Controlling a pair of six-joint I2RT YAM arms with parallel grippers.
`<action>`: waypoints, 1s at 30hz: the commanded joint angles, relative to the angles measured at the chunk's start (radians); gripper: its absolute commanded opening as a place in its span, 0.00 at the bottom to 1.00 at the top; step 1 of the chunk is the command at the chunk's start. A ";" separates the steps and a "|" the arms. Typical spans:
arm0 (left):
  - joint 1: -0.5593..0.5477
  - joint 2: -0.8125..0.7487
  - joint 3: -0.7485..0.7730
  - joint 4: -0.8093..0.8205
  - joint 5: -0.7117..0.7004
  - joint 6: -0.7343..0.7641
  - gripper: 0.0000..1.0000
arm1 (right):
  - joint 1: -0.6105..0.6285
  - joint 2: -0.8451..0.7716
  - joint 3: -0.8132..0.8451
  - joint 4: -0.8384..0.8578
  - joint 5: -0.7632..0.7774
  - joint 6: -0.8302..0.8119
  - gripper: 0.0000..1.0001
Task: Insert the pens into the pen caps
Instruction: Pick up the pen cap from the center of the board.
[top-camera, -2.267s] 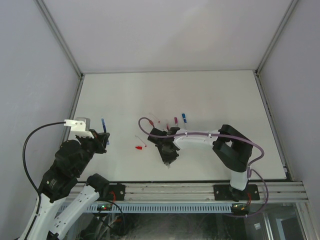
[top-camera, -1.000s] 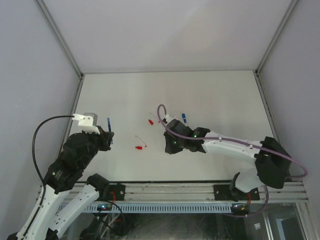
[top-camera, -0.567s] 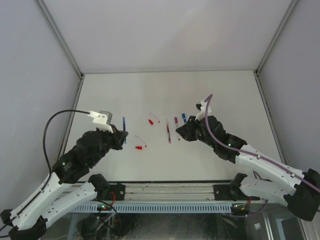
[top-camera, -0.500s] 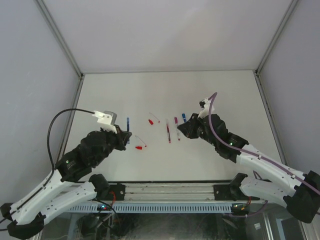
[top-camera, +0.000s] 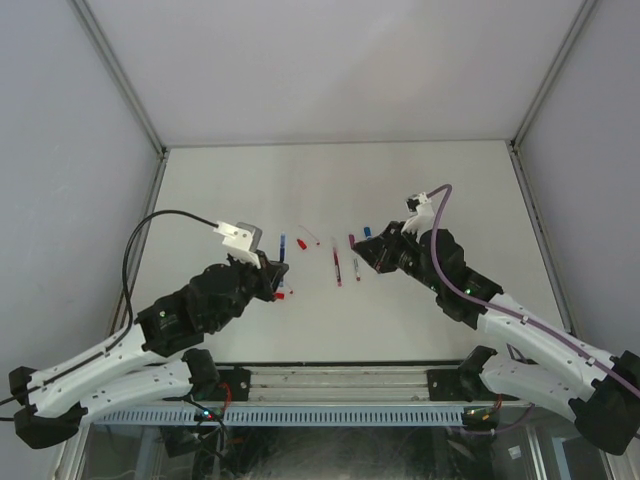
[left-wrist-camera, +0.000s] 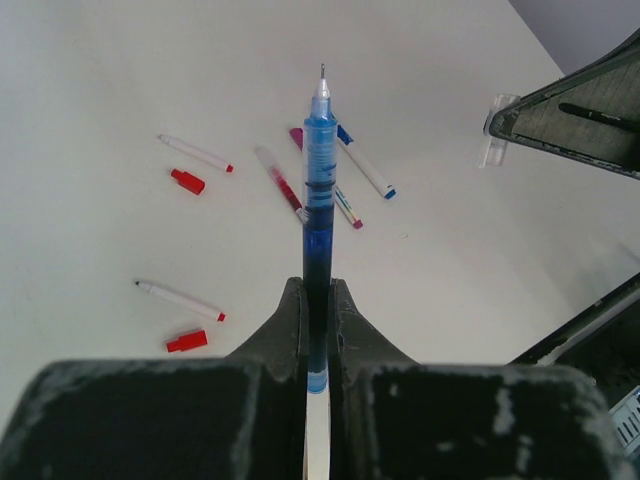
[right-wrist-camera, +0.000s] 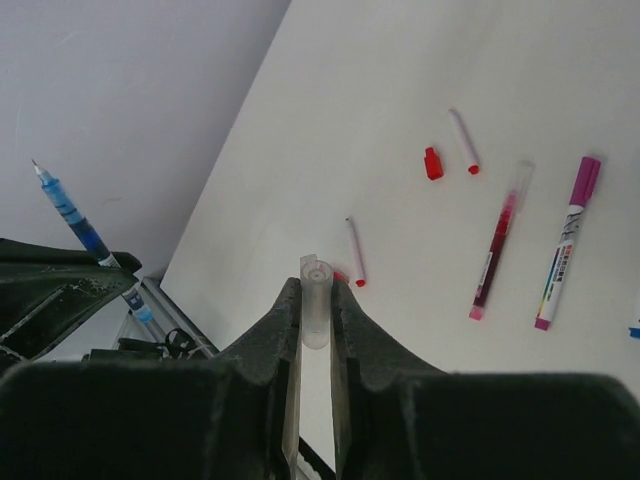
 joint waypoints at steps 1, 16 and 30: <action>-0.011 -0.004 -0.015 0.081 -0.042 -0.006 0.00 | -0.006 -0.019 -0.013 0.156 -0.011 0.007 0.00; -0.013 -0.032 -0.041 0.096 -0.051 -0.010 0.00 | 0.091 0.033 0.097 0.140 0.061 -0.121 0.00; -0.013 -0.043 -0.045 0.099 -0.048 -0.017 0.00 | 0.124 0.176 0.191 0.293 0.049 -0.093 0.00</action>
